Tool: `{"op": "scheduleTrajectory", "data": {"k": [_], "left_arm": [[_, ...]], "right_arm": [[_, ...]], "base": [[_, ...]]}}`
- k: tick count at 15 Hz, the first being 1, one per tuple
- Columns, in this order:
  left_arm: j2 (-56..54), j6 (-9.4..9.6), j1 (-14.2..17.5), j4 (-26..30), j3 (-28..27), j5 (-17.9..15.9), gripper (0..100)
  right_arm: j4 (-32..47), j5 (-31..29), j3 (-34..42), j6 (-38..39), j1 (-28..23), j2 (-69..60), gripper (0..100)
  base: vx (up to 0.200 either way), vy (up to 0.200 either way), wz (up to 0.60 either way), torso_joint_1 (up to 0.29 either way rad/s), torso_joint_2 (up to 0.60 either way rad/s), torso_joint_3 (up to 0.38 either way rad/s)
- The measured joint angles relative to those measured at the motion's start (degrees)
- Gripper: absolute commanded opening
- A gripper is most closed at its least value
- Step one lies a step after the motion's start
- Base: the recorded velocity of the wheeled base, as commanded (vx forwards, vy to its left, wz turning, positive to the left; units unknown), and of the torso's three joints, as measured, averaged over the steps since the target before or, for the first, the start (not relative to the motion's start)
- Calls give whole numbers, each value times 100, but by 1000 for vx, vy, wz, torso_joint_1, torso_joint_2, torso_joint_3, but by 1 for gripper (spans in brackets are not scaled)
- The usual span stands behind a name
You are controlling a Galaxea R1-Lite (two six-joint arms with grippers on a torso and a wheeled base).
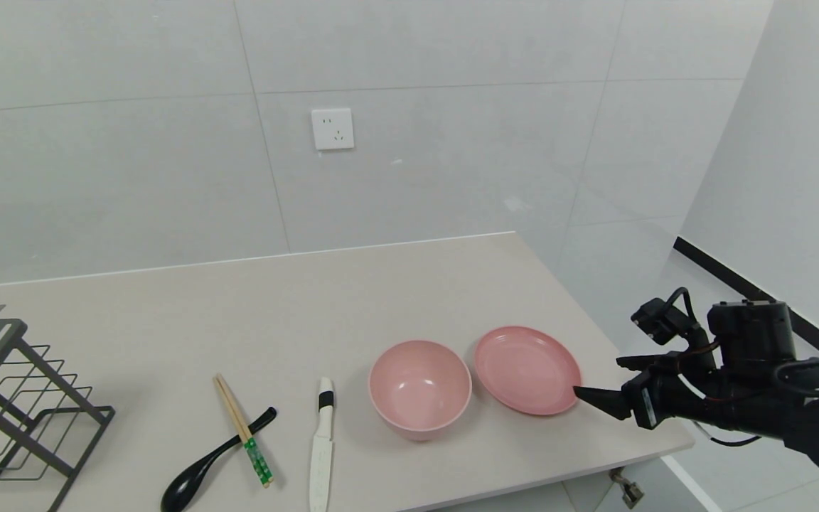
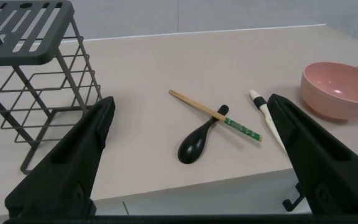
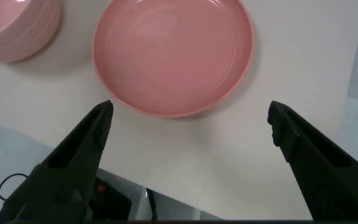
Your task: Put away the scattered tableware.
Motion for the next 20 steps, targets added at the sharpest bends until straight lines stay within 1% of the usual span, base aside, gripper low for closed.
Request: {"op": "scheduleTrajectory", "data": {"k": [7,11,20], "left_arm": [[0,1,2,0,0,4,100],[0,4,5,0,0,2,100],[0,12,5,0,0,-2,100]], "right_arm": [[-44,-11,-530,37,-127,630,100],[-273,-5,-811,17,-256,1161,100],[-289,-6,-1530,-82,-188,2018,100]], "base": [[0,0,0,0,0,0],[0,0,0,0,0,0],[0,0,0,0,0,0]]}}
